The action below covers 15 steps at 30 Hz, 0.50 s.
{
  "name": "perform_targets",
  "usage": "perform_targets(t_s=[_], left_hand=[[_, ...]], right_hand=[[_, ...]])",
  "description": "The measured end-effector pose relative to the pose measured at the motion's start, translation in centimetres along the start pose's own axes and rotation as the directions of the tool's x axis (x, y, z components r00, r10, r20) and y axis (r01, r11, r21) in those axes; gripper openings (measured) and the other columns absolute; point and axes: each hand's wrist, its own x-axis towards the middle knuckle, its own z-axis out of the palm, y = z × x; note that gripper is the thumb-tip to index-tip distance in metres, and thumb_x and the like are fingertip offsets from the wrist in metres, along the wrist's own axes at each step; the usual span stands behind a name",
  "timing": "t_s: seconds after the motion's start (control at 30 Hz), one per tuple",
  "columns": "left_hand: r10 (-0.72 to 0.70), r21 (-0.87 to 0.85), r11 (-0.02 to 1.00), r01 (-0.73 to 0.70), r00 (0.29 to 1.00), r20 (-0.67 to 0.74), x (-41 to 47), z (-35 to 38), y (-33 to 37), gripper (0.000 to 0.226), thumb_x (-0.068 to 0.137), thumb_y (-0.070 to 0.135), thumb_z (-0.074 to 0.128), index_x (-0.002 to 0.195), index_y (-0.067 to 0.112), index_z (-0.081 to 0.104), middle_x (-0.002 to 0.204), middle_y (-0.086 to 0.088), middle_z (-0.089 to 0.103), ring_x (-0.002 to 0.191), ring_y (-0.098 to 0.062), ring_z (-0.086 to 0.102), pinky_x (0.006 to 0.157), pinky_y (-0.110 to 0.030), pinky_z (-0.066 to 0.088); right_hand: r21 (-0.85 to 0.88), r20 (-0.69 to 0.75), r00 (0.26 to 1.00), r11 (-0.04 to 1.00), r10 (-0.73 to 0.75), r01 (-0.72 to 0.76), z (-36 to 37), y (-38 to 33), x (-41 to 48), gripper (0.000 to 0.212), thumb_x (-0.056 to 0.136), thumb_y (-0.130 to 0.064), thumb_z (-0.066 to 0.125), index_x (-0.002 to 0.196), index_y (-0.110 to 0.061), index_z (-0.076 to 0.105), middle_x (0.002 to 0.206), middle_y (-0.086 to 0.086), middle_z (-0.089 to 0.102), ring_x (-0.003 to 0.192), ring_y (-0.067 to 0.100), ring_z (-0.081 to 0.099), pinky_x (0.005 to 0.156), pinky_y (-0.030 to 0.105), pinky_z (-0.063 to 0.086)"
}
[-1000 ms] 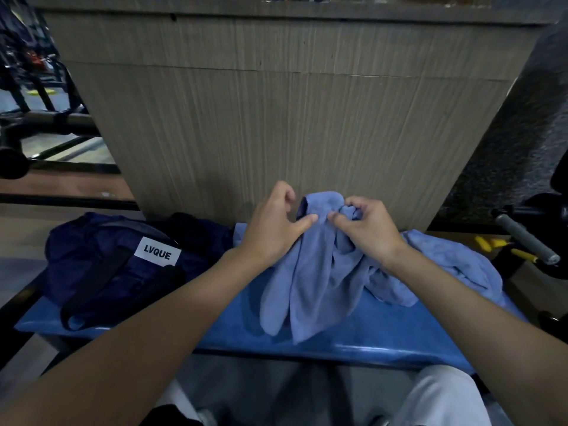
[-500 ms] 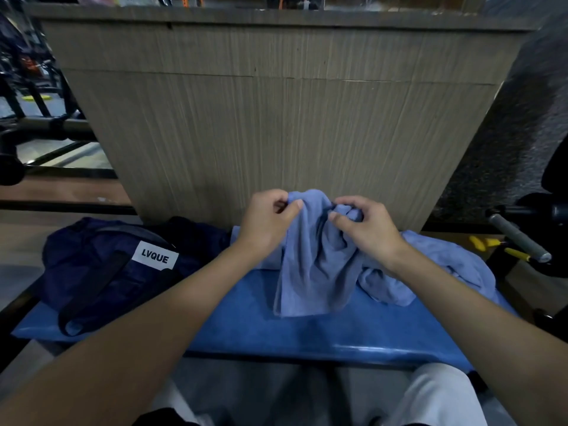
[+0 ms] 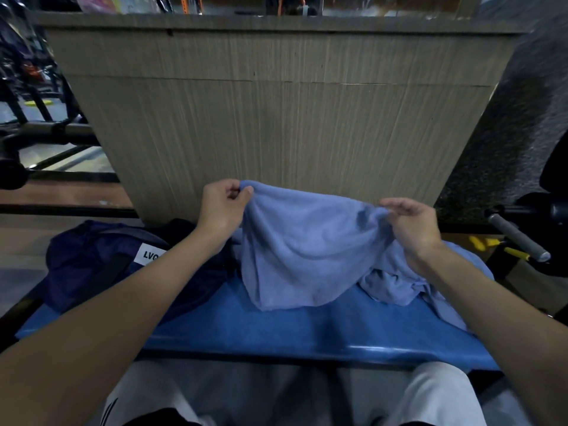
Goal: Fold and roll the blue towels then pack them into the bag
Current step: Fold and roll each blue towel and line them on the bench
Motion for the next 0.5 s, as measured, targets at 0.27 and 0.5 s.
perform_targets(t_s=[0.27,0.5], left_hand=[[-0.007,-0.01,1.0,0.008,0.999,0.038,0.5,-0.2,0.1,0.011,0.097,0.012,0.057,0.095,0.006,0.066,0.081,-0.006,0.066,0.075,-0.013,0.061,0.071,-0.027,0.051],[-0.014,0.08,0.997,-0.002,0.981,0.192,-1.3,0.5,-1.3,0.01,0.096,0.01,0.059,0.09,0.008,0.066,0.085,-0.017,0.069,0.076,-0.014,0.061,0.074,-0.03,0.053]], right_hand=[[-0.165,0.16,0.958,0.963,0.239,-0.212,-0.1,1.5,0.1,0.023,0.088,-0.003,0.057,0.067,-0.012,0.061,0.066,0.005,0.054,0.068,0.019,0.05,0.057,0.025,0.042],[-0.756,0.468,0.747,0.652,0.473,0.061,1.3,6.2,-2.4,0.016,0.082,-0.006,0.051,0.069,-0.009,0.06,0.065,0.013,0.061,0.062,0.021,0.061,0.051,0.023,0.035]])
